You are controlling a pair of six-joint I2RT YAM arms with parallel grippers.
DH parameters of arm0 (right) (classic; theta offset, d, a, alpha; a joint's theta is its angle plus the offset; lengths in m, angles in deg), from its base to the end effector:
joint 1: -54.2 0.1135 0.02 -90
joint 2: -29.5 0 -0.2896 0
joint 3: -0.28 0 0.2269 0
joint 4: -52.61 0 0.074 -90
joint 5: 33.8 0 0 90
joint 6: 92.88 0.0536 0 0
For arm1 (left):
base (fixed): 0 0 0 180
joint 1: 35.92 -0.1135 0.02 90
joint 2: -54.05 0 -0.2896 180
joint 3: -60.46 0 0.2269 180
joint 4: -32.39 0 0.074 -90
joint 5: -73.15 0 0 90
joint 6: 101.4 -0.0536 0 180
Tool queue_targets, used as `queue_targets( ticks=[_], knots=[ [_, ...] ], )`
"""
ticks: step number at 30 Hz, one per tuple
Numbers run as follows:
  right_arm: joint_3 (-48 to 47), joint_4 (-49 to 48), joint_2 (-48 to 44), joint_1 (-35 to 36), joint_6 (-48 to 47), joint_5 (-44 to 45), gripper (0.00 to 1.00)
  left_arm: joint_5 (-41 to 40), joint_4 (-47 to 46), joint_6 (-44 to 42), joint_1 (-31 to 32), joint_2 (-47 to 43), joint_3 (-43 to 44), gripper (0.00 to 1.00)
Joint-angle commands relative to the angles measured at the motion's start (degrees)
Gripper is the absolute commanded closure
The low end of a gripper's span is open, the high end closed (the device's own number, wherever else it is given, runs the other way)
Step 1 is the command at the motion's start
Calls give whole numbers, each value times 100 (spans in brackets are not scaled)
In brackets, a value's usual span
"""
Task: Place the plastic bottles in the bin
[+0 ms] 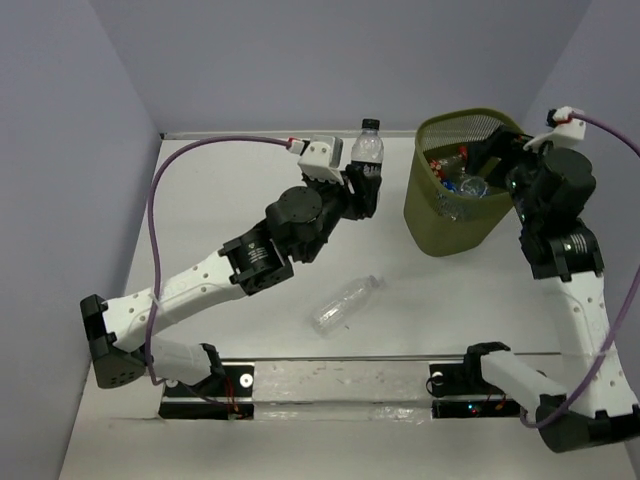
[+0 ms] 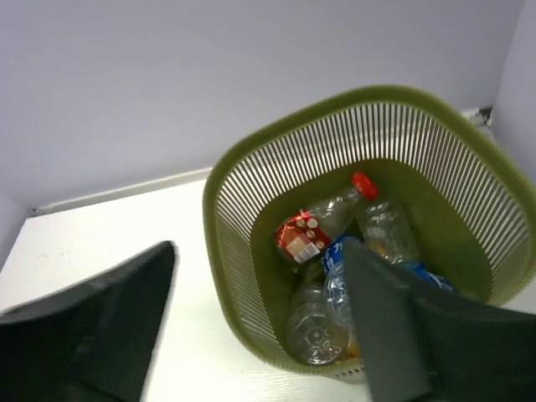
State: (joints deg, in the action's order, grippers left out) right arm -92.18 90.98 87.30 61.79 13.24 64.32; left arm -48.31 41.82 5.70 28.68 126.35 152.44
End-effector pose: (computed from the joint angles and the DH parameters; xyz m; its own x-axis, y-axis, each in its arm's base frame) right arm 0.1785 0.0162 0.4794 -0.0591 0.2694 -0.9612 0.0264 0.9630 0.2683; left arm 0.1383 -0.2259 0.4871 -0.0888 -0.3976 -0.9132 0.5484 0.7459 -0.3781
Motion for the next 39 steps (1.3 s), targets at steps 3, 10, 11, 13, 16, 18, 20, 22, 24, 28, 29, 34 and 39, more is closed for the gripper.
queue_targets(
  ticks=[3,10,11,13,16,18,20,22,24,28,29,34,39],
  knots=[
    [1231,-281,-1664,14,759,-1019,94,877,-630,-313,-280,1082,1404,77],
    [2271,-27,-3423,14,1033,-1646,100,1406,-736,-418,-404,2946,3583,77],
    [2307,9,-3555,14,1042,-1751,100,1458,-736,-401,-422,3201,3856,77],
    [2229,288,-3767,14,1025,-1910,100,1608,-588,-374,-439,3957,4804,77],
    [2123,615,-3829,14,928,-2016,100,1652,-236,-348,-466,5029,6307,77],
    [2105,703,-3855,14,867,-2051,100,1775,-59,-235,-518,5547,6870,75],
    [2087,730,-3881,14,814,-2016,95,1950,-225,-138,-588,5568,6751,47],
    [2061,747,-3864,14,779,-2034,77,2012,-401,-76,-615,5472,6417,22],
    [2034,765,-3829,14,744,-2121,65,2021,-437,-171,-633,5305,6285,9],
    [2087,782,-3768,14,814,-2253,34,2030,-332,-330,-650,4953,6275,1],
    [2105,782,-3759,14,831,-2288,25,2030,-297,-452,-659,4848,6258,1],
    [2069,1247,-3732,14,629,-2130,10,1758,178,-1068,-677,3514,5612,1],
    [2499,1424,-3644,14,1024,-2955,4,1169,196,-1219,-685,1276,3215,1]
  ],
)
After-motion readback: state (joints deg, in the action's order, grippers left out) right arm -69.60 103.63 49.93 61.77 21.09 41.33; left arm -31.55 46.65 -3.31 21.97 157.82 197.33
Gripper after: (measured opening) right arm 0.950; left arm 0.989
